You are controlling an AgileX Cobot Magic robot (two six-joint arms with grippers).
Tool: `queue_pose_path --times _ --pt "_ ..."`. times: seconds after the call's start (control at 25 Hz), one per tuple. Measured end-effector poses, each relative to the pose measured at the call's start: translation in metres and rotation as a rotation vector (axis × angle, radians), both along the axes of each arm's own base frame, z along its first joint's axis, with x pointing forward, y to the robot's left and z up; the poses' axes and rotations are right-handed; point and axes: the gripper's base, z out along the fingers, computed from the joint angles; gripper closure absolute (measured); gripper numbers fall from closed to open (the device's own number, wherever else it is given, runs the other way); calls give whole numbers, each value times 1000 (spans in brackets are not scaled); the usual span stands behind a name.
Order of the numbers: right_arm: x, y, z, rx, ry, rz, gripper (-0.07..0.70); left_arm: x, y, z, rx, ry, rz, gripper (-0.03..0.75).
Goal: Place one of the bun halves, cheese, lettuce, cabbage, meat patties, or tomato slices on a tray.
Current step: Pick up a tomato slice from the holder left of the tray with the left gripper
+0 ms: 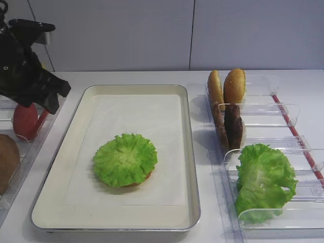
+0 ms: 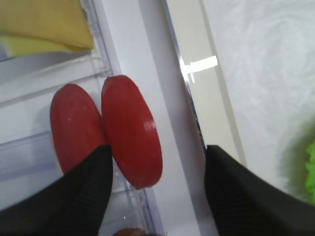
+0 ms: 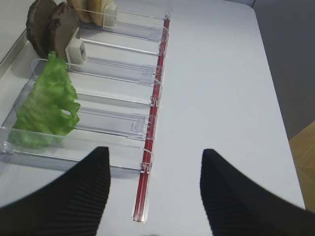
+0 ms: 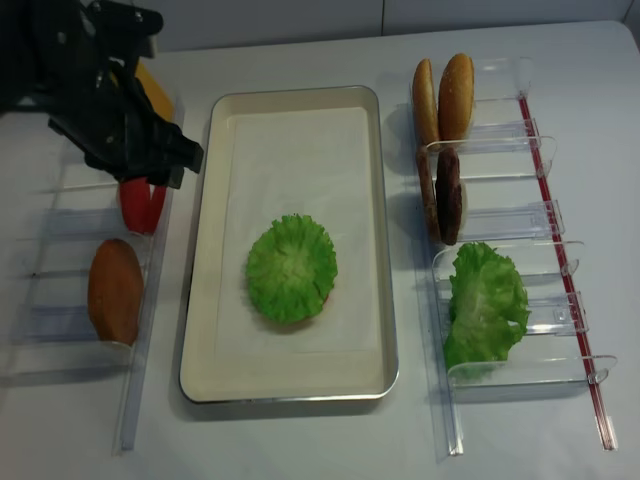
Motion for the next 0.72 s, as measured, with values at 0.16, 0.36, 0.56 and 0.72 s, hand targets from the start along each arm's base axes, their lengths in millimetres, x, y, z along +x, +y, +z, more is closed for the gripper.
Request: queue_pose_path --times 0.16,0.36,0.56,0.72 --pt "0 0 0 1 0 -1 227 15 -2 -16 26 55 3 314" --pt "0 0 0 3 0 -2 227 23 -2 -34 56 104 -3 370" --pt "0 0 0 5 0 -3 227 23 0 -33 83 115 -10 552" --pt "0 0 0 4 0 -4 227 25 2 -21 117 130 -18 647"
